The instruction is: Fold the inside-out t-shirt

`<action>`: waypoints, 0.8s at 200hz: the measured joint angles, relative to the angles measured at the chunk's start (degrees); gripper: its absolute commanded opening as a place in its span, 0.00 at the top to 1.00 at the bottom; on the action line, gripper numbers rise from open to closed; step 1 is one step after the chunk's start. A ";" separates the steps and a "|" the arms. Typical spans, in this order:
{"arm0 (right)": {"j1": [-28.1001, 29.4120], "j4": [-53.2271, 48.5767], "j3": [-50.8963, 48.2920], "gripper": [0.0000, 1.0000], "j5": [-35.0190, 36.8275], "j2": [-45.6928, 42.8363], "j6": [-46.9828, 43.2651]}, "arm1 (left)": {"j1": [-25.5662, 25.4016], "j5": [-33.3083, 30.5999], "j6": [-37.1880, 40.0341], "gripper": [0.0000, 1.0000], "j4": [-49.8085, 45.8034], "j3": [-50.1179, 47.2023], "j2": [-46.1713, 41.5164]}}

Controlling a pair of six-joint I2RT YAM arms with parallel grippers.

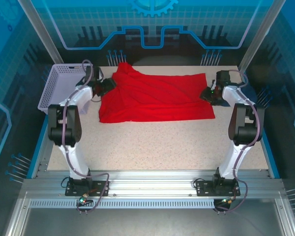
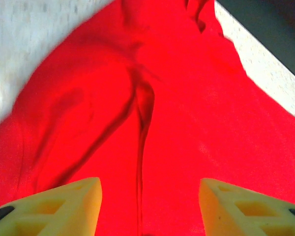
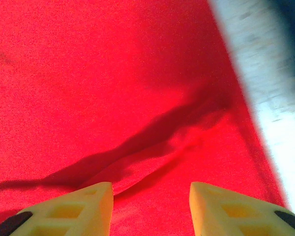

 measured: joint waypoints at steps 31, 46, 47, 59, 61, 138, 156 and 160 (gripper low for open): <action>4.02 0.81 -0.44 0.57 -2.58 1.36 0.07 | -2.97 1.55 -2.56 0.42 5.31 -10.75 -6.75; 4.04 0.83 -0.02 0.57 -3.30 3.08 0.09 | -4.37 2.01 -3.13 0.42 6.97 -13.57 -7.19; 4.02 0.85 0.00 0.57 -3.30 3.17 0.11 | -4.42 2.03 -3.15 0.42 7.02 -13.68 -7.19; 3.80 0.85 0.42 0.57 -3.72 4.70 0.26 | -4.92 2.21 -3.19 0.42 7.76 -15.30 -7.19; 3.78 0.85 0.50 0.57 -3.80 4.87 0.31 | -4.92 2.21 -3.17 0.42 7.80 -15.58 -7.19; 2.47 0.46 15.30 0.59 -4.46 14.64 0.52 | -7.06 2.67 -3.10 0.41 9.25 -16.79 -6.08; 1.79 0.81 15.13 0.58 -4.50 14.36 0.57 | -8.07 2.82 -3.02 0.41 9.01 -15.30 -3.21; 1.68 1.01 14.82 0.58 -4.46 14.21 0.59 | -8.26 2.82 -2.97 0.41 9.01 -14.91 -2.51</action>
